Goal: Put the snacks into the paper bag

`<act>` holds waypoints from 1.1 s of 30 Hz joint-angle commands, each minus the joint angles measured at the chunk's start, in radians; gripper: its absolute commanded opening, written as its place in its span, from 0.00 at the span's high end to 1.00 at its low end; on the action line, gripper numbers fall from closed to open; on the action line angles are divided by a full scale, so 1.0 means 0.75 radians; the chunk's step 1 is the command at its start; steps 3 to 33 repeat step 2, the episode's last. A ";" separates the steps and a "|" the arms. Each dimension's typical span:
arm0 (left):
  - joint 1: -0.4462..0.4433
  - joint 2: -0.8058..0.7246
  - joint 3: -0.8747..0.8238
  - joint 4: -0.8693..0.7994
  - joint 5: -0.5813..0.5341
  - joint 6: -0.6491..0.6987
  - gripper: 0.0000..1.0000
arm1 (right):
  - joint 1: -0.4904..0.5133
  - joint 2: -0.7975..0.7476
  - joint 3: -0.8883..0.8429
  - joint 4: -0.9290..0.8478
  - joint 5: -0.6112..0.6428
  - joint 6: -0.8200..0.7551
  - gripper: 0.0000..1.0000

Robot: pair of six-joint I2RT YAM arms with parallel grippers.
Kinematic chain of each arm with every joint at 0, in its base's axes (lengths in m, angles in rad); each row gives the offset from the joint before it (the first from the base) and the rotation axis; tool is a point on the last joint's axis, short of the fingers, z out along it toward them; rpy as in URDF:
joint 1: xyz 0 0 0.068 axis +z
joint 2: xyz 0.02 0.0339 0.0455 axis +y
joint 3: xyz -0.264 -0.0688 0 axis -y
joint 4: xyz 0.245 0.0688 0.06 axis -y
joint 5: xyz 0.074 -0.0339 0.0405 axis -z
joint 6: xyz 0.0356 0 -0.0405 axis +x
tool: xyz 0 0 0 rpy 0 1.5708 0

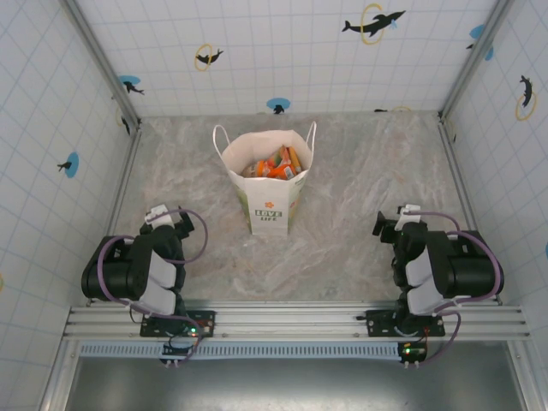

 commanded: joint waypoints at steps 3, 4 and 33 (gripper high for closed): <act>0.006 -0.013 -0.036 -0.004 0.036 -0.003 0.02 | 0.002 -0.007 -0.006 0.053 0.015 -0.008 0.00; 0.006 -0.013 -0.036 -0.004 0.036 -0.003 0.02 | 0.002 -0.007 -0.006 0.053 0.015 -0.008 0.00; 0.006 -0.013 -0.036 -0.004 0.036 -0.003 0.02 | 0.002 -0.007 -0.006 0.053 0.015 -0.008 0.00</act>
